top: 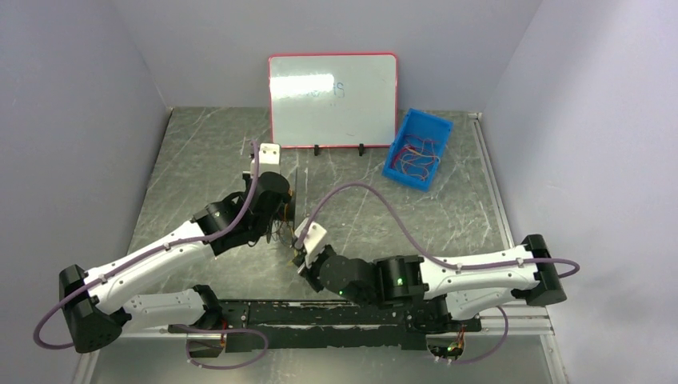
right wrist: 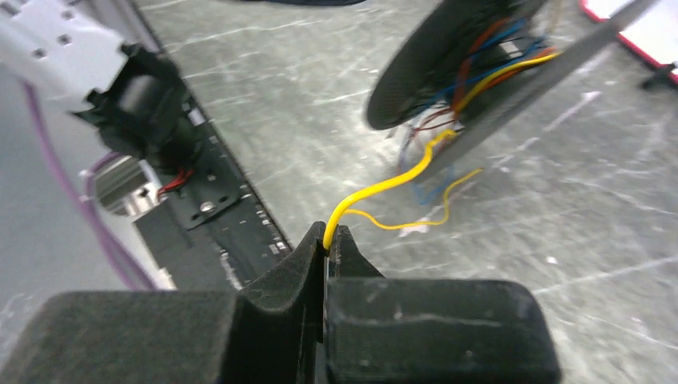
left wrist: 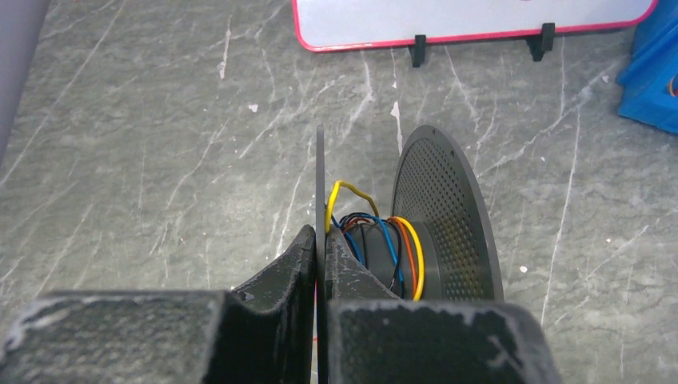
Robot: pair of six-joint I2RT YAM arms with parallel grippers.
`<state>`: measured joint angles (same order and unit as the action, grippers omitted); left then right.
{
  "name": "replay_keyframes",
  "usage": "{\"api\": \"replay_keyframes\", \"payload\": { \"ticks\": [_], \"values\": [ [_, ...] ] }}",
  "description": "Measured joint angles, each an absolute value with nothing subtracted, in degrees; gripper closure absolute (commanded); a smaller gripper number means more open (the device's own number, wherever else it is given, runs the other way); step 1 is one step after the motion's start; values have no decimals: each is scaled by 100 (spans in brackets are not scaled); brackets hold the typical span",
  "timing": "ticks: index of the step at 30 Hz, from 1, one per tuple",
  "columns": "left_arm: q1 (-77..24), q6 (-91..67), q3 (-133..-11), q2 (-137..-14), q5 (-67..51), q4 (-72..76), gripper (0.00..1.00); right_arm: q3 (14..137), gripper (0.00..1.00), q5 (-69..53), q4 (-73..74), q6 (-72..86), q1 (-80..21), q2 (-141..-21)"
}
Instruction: Wrap the cables
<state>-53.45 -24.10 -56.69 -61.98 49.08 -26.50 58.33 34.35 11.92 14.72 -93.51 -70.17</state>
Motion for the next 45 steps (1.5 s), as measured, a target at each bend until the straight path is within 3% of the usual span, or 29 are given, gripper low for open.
{"api": "replay_keyframes", "payload": {
  "ticks": [13,24,32,45],
  "values": [
    [-5457,-2185,-5498,-6025,4453,-2635,93,6897,100,3081,2447,475,-7382,-6932],
    [-5625,-1695,-5470,-5837,3754,-2635,93,7227,100,2687,2429,-550,-5911,-7596],
    [-5642,-1487,-5468,-5256,3009,-2635,93,6823,100,2130,1914,-657,-4871,-7968],
    [-5645,-1323,-6132,-4893,2265,-2936,93,5404,100,71,274,14,-4281,-8176]
  ]
}}
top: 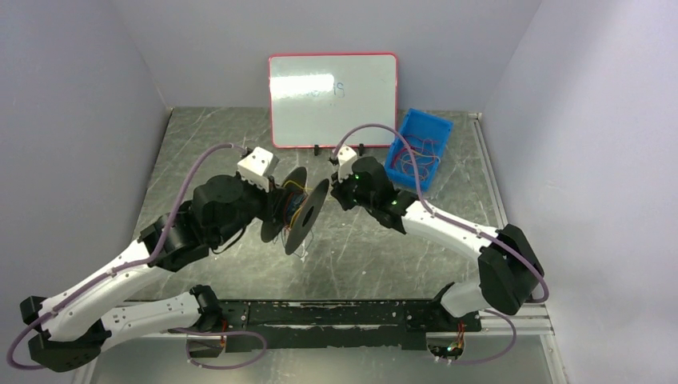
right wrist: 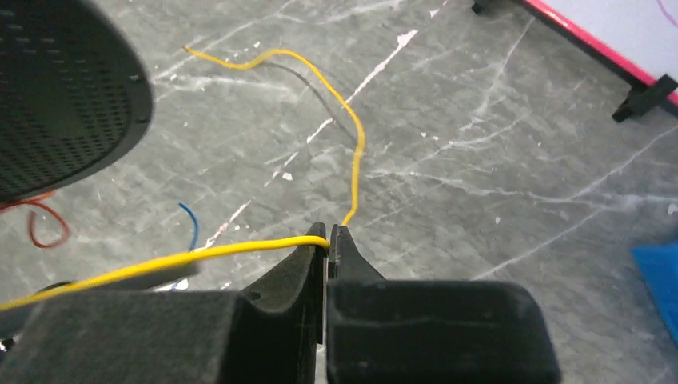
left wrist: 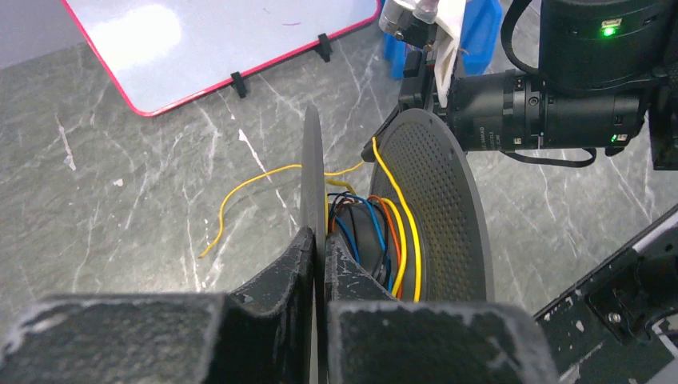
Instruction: Wrap the cables
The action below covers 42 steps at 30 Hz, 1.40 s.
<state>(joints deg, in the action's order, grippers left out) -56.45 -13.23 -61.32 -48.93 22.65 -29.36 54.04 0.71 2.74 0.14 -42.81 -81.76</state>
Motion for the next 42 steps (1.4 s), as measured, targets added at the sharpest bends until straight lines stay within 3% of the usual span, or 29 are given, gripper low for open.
{"api": "replay_keyframes", "payload": {
  "ticks": [3,12,20,31,42],
  "values": [
    [-5640,-1269,-6372,-4899,2156,-3188,93,4950,100,-305,-259,187,-4226,-8058],
    [-5647,-1179,-7072,-4956,1737,-3411,93,3868,71,-794,-1205,635,-3986,-7430],
    [-5647,-1181,-7609,-4932,1693,-3328,93,3194,51,-954,-1566,926,-3911,-6598],
    [-5647,-1291,-7896,-5085,1988,-3183,93,2342,40,-1232,-2397,1511,-3907,-5749],
    [-5647,-1308,-8501,-5411,2095,-3157,93,1636,31,-1284,-3076,1625,-3907,-5778]
  ]
}}
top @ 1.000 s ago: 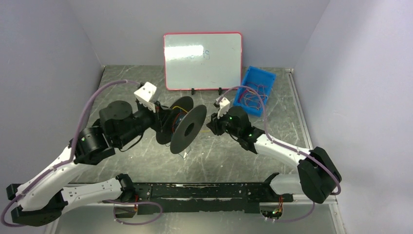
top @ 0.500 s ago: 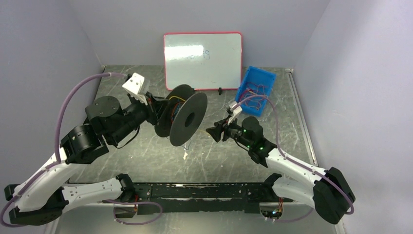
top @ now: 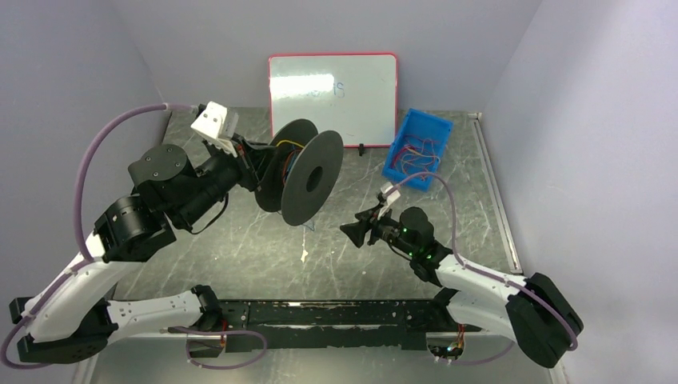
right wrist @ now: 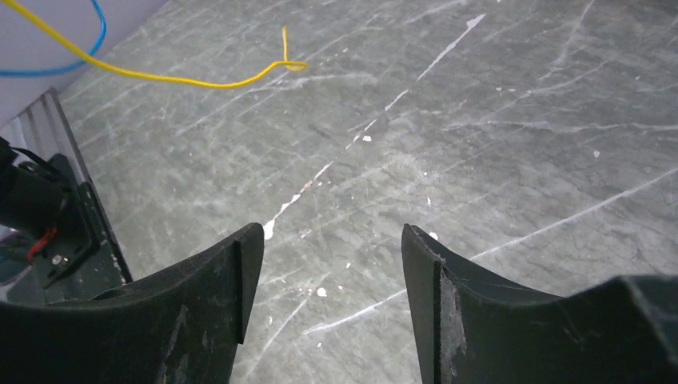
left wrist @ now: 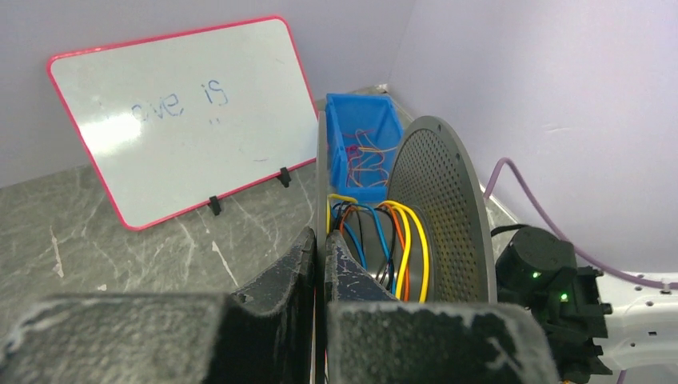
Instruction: Wrap the cables
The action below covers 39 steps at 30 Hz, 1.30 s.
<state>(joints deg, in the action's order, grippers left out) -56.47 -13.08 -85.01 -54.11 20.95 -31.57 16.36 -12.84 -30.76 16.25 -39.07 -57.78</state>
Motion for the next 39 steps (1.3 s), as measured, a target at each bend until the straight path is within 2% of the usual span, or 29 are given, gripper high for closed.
{"api": "replay_keyframes", "payload": {
  "ticks": [8,12,21,31,39],
  "values": [
    [-5647,-1308,-8836,-5527,1999,-3256,93,1046,29,-1608,-4847,1251,-3907,-6641],
    [-5647,-1330,-8954,-5533,1870,-3275,93,858,24,-1702,-6027,1129,-3907,-7199],
    [-5647,-1417,-8969,-5568,1535,-3284,93,687,24,-1717,-8333,1090,-3907,-8676],
    [-5647,-1439,-9223,-5612,1347,-3295,93,1031,25,-1885,-8713,1135,-3907,-9677],
    [-5647,-1483,-9227,-5599,1262,-3308,93,1321,25,-2128,-8720,1133,-3907,-10022]
  ]
}}
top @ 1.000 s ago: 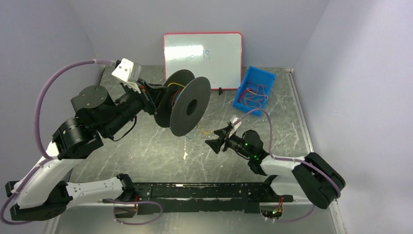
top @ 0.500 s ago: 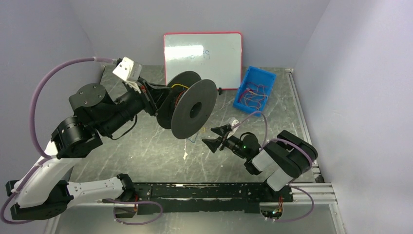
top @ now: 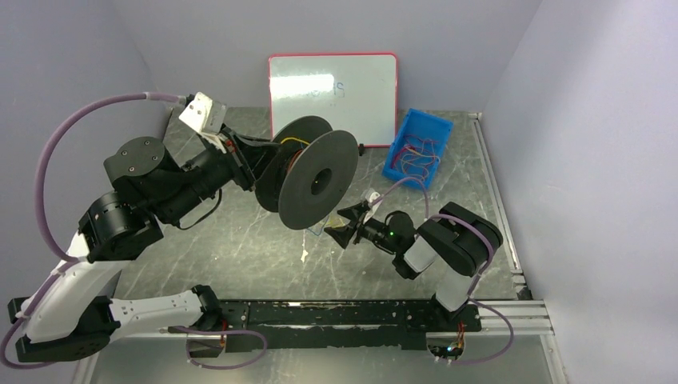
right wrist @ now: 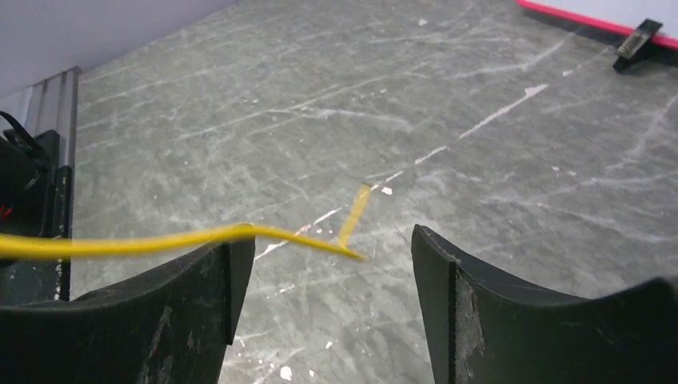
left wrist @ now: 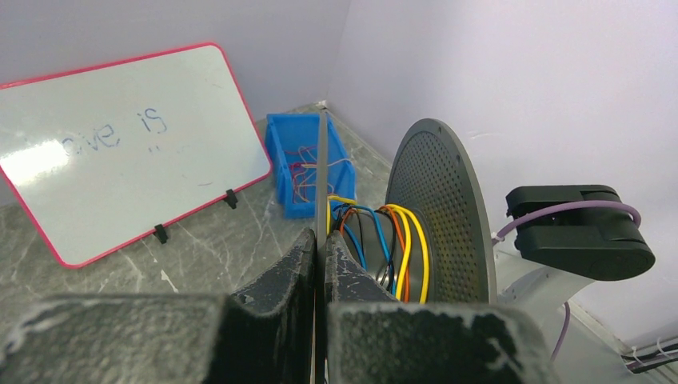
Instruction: Wrap the cables
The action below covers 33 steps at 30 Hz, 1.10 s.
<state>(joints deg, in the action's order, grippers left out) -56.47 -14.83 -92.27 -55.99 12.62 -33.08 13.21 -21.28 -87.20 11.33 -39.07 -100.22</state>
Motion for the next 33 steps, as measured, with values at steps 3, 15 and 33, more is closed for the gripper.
{"api": "replay_keyframes", "payload": {
  "ticks": [3,15,33],
  "values": [
    [-5647,-1507,-9227,-5579,1236,-3315,93,1450,31,-2237,-8720,1138,-3907,-10022],
    [-5647,-1551,-9231,-5542,1175,-3312,93,1616,100,-2408,-8757,1271,-3907,-10108],
    [-5647,-1389,-8423,-5450,3105,-2722,93,740,100,-1767,-8779,1629,-5485,-10694]
  ]
}}
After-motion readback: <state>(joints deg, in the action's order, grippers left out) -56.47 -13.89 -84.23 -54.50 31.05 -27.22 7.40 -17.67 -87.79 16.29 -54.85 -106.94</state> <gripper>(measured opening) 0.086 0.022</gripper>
